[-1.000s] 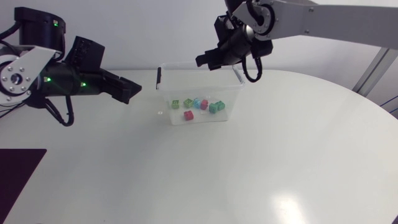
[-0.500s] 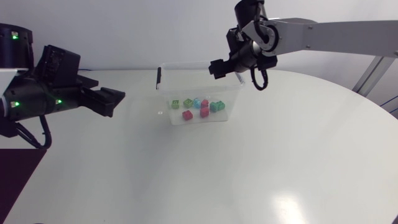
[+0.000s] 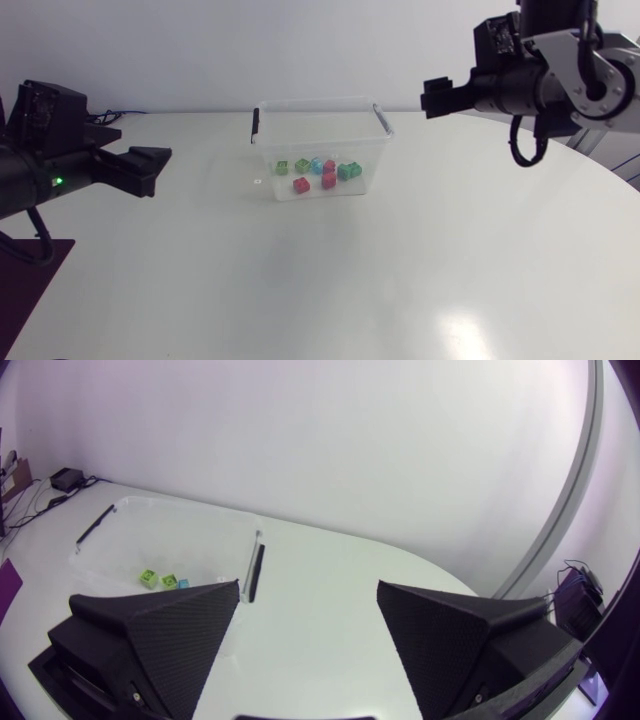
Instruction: Place the duplo bricks in the container
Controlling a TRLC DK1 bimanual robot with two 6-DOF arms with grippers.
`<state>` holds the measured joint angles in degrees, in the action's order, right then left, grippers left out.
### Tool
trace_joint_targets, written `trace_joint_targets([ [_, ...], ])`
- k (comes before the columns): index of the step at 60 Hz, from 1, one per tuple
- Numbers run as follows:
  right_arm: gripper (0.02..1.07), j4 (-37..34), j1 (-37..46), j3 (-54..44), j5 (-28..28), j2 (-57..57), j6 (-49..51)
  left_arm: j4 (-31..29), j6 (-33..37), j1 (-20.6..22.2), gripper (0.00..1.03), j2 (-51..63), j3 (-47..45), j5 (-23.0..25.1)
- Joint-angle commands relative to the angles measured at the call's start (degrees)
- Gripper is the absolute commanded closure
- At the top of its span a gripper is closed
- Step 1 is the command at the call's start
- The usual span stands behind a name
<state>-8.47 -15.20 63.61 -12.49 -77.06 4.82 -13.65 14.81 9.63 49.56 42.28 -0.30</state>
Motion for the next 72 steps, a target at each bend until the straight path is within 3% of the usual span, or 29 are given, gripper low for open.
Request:
trace_joint_targets([
  [1,0.07,1.5,1.6,-4.5,-1.1,4.1,1.8,0.4,0.8,-0.5,0.05,-2.9,-1.9,-1.1],
  [19,0.07,1.8,6.6,-15.0,-1.1,18.4,2.7,3.4,2.8,-5.8,0.05,-10.9,-5.7,-1.2],
  [54,0.07,0.7,10.5,-36.1,-1.1,48.3,5.2,10.7,5.0,-8.6,0.05,-29.5,-20.0,-1.2],
  [72,0.07,3.2,12.0,-45.0,3.2,57.6,2.0,11.7,-1.2,-8.9,0.05,-36.1,-27.1,-0.7],
])
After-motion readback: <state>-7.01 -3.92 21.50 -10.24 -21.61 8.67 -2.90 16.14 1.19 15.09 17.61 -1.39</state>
